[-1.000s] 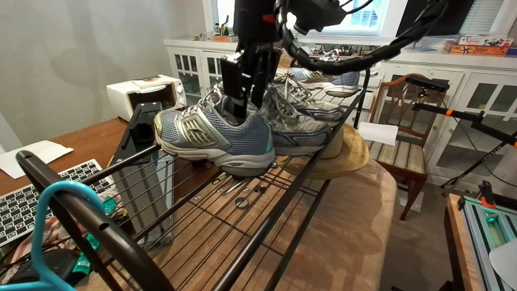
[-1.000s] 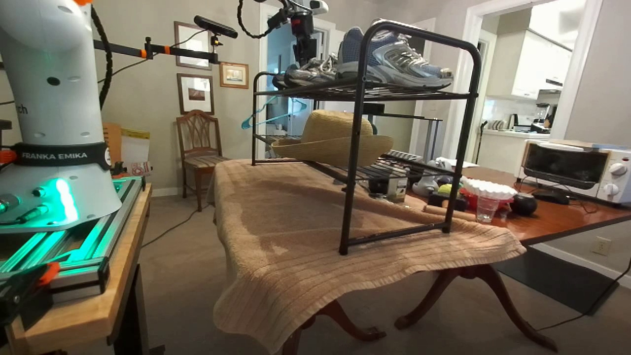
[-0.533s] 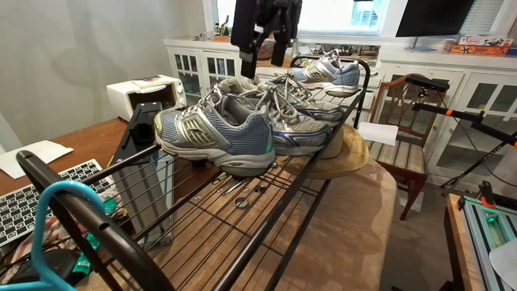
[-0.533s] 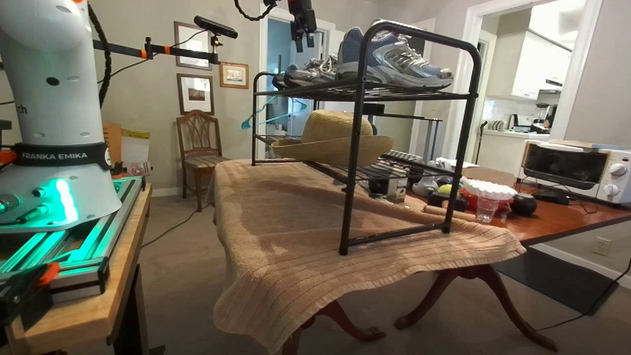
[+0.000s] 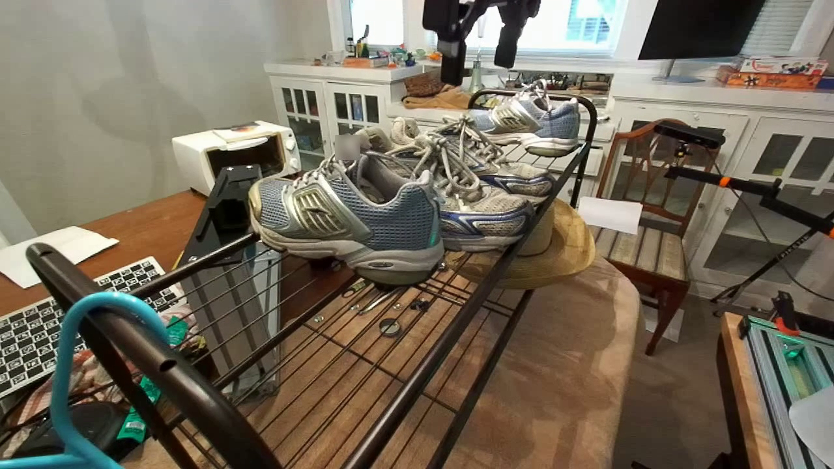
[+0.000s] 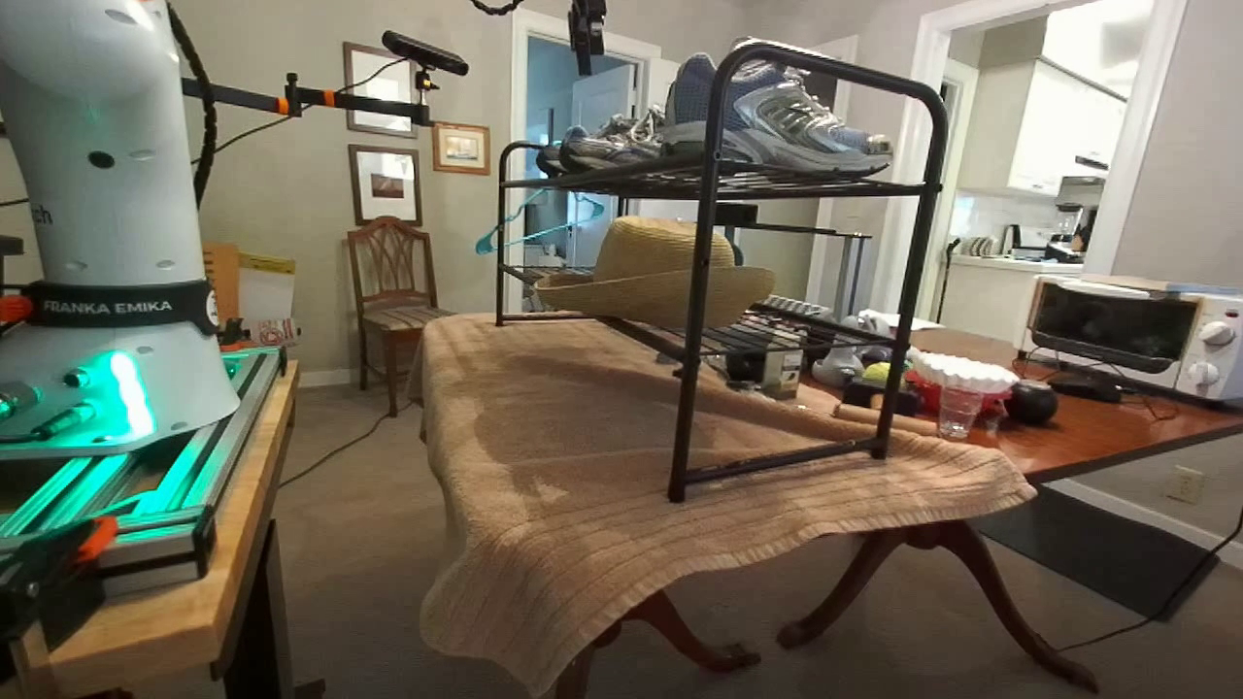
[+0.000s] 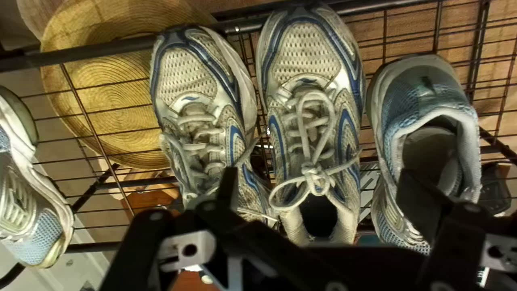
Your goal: Move the blue pair of shoes to the left
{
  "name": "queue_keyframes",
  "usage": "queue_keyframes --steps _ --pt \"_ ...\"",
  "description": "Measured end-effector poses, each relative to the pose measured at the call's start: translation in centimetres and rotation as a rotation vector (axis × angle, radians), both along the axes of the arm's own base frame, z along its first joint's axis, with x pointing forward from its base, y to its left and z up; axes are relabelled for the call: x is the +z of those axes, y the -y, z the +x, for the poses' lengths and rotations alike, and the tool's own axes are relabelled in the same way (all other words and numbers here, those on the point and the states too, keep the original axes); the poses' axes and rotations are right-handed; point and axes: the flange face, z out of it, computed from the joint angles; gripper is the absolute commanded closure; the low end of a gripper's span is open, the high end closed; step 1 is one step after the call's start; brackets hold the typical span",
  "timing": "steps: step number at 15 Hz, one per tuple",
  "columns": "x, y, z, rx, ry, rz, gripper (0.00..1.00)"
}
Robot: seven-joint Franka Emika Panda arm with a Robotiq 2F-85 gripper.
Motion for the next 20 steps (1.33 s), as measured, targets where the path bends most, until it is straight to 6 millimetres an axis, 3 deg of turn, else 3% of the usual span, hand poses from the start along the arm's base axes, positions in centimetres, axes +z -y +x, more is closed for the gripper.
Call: queue_keyframes --steps 5,8,16,20 --pt "1.7 0.7 -1.5 -0.108 0.033 -0.019 0.00" --pt "1.5 1.9 -1.9 -0.146 0.043 -0.054 0.00" --pt "0.2 6.3 -1.6 -0.165 0.080 -0.147 0.00" --pt "0.2 9.5 -0.2 -0.120 0.150 -0.128 0.00"
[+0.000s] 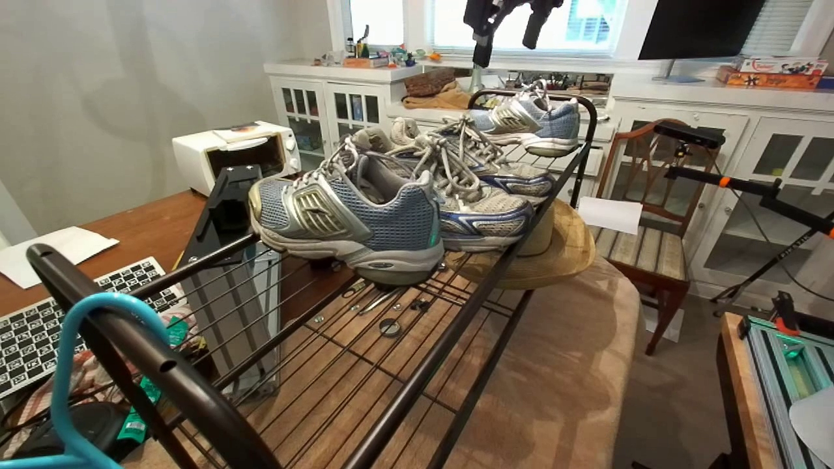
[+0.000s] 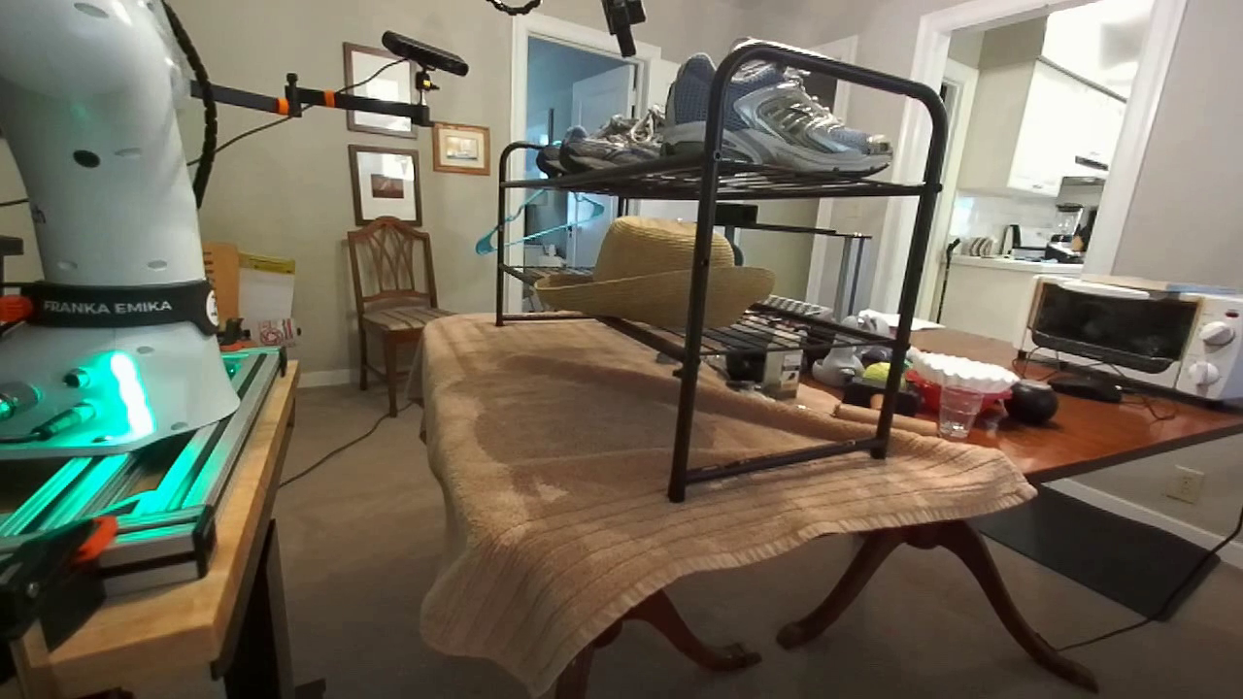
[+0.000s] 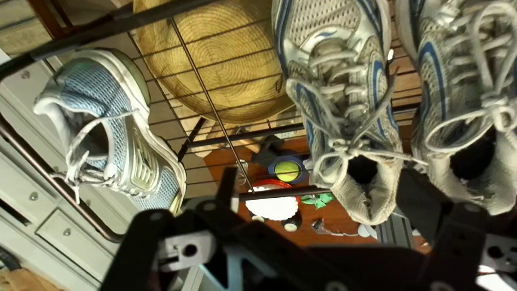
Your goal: Move the blue pair of shoes to the left
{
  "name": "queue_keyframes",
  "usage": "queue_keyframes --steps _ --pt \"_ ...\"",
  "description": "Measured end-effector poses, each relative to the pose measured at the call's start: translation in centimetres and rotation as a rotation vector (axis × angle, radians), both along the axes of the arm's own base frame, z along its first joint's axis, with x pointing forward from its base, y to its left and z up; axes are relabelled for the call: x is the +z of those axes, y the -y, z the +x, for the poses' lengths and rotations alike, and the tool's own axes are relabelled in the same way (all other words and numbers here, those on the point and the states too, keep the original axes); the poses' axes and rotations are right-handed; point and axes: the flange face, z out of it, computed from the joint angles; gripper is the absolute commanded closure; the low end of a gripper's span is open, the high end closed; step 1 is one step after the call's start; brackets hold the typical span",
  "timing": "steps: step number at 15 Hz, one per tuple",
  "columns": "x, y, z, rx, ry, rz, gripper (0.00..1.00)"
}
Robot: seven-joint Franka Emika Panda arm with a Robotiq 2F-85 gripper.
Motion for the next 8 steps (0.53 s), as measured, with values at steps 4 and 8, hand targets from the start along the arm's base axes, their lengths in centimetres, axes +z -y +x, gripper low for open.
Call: queue_keyframes --steps 4,8 --pt "-0.13 1.28 0.75 0.029 0.026 0.000 0.00" --pt "0.11 0.46 0.70 0.053 0.029 -0.006 0.00"
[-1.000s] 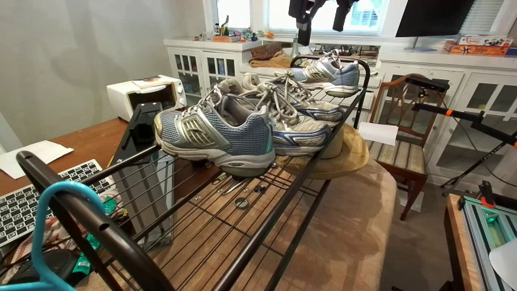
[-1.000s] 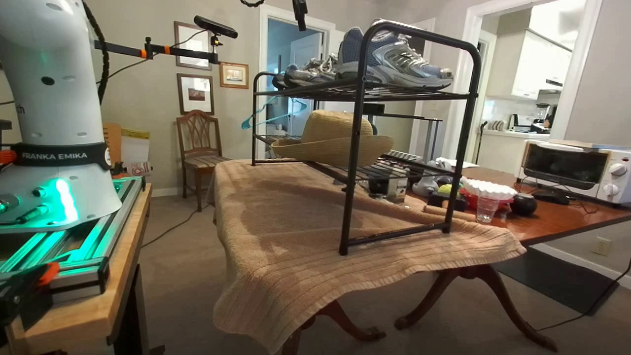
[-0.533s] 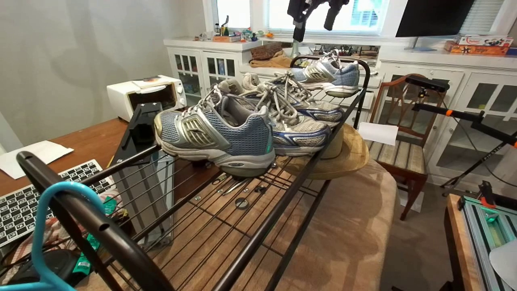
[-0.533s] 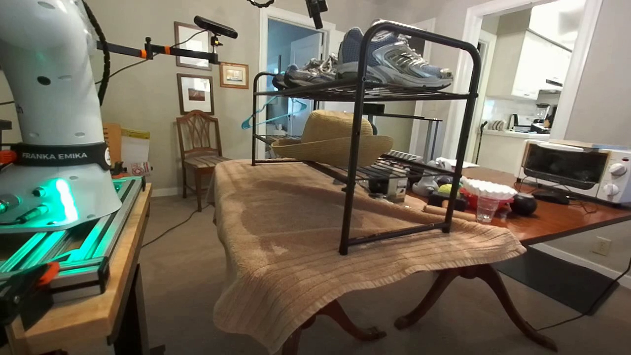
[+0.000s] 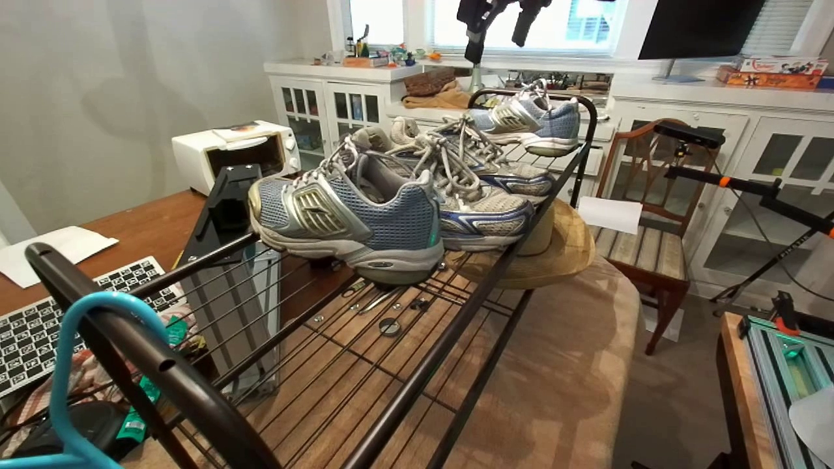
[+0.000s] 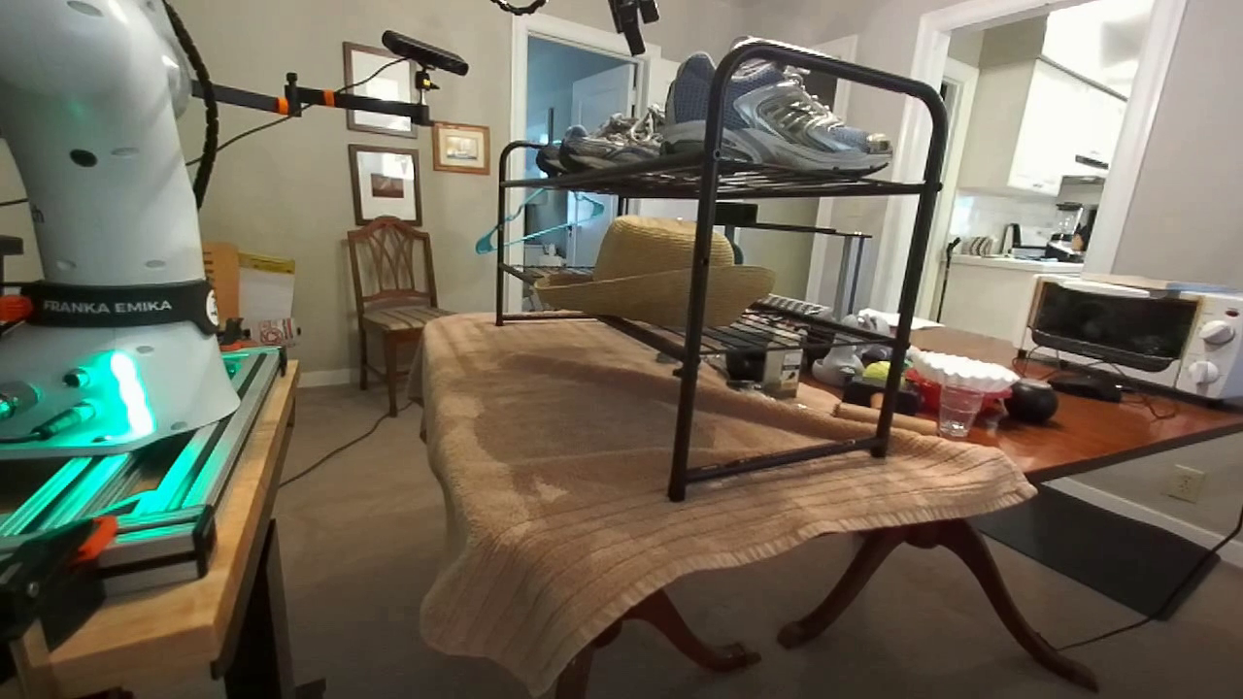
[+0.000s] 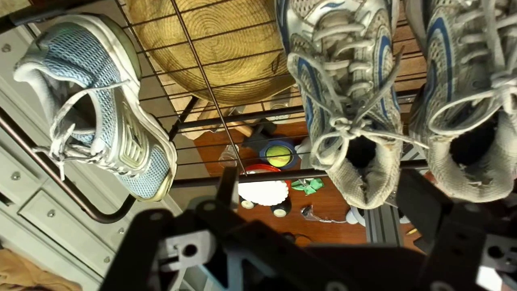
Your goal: Move the blue pair of shoes to the left
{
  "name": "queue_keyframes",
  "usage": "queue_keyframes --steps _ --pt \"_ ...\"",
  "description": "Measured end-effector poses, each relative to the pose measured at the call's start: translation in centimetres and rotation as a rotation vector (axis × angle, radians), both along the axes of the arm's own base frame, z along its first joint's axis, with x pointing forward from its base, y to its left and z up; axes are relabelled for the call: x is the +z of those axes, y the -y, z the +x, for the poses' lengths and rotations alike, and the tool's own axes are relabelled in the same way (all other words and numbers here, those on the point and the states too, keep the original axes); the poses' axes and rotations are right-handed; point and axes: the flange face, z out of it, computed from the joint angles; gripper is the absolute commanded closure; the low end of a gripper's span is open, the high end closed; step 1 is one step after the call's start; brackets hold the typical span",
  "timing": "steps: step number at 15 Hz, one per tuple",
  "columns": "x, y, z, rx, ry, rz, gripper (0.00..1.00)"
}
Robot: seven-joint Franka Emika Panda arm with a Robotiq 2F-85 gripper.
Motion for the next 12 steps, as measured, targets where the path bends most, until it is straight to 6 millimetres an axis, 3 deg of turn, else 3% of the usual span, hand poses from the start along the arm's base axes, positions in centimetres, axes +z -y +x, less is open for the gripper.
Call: queue_keyframes --steps 4,12 --pt "-0.2 -0.4 1.2 0.113 0.021 -0.016 0.00" --pt "-2.6 2.3 4.8 0.286 0.035 0.024 0.00"
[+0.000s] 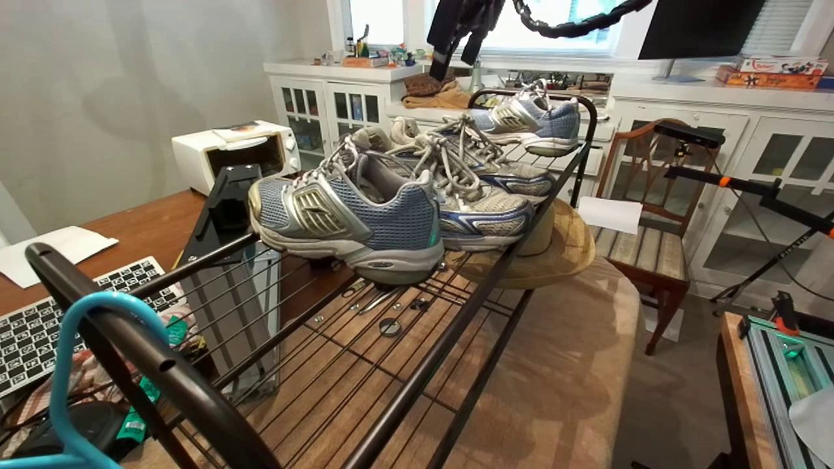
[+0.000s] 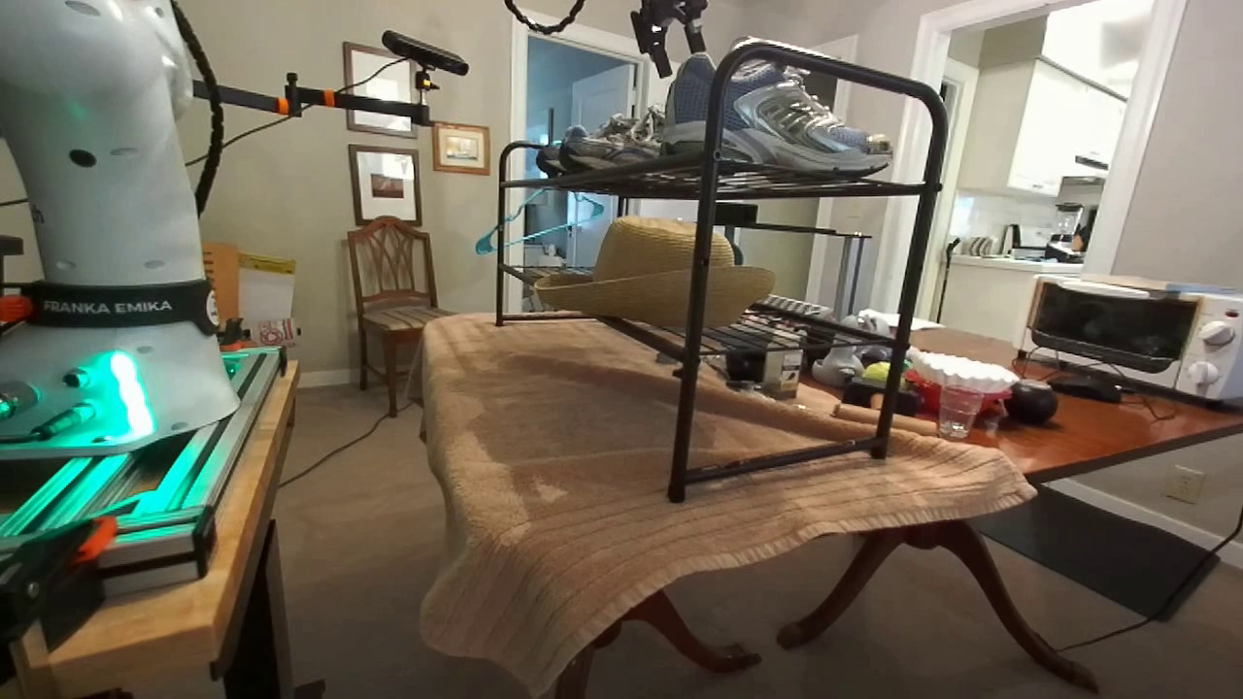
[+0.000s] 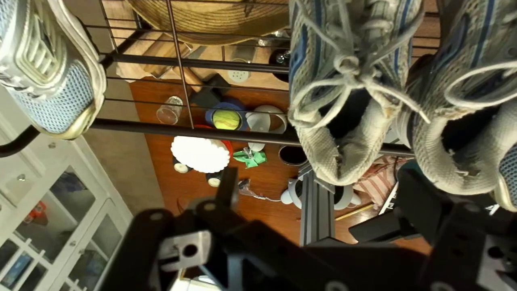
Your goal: Move the blue pair of shoes to the left
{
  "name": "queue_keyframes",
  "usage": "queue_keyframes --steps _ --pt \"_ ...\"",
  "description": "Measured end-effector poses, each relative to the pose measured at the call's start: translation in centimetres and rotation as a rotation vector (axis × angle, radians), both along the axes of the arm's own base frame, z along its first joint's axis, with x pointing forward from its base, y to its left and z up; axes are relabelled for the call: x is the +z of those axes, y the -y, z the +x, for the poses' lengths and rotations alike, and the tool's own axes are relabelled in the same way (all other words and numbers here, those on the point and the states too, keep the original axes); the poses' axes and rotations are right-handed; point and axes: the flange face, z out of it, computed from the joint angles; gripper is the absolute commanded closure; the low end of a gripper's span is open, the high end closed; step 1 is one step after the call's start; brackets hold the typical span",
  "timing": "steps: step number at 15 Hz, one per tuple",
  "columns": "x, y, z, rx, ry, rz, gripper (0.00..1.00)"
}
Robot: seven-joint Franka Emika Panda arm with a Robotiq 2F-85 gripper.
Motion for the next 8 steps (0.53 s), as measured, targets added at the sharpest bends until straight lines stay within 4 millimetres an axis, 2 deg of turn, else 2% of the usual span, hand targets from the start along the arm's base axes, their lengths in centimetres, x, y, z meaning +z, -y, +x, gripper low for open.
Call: queue_keyframes --steps 8 --pt "-3.2 1.2 0.9 0.089 -0.078 0.049 0.00"
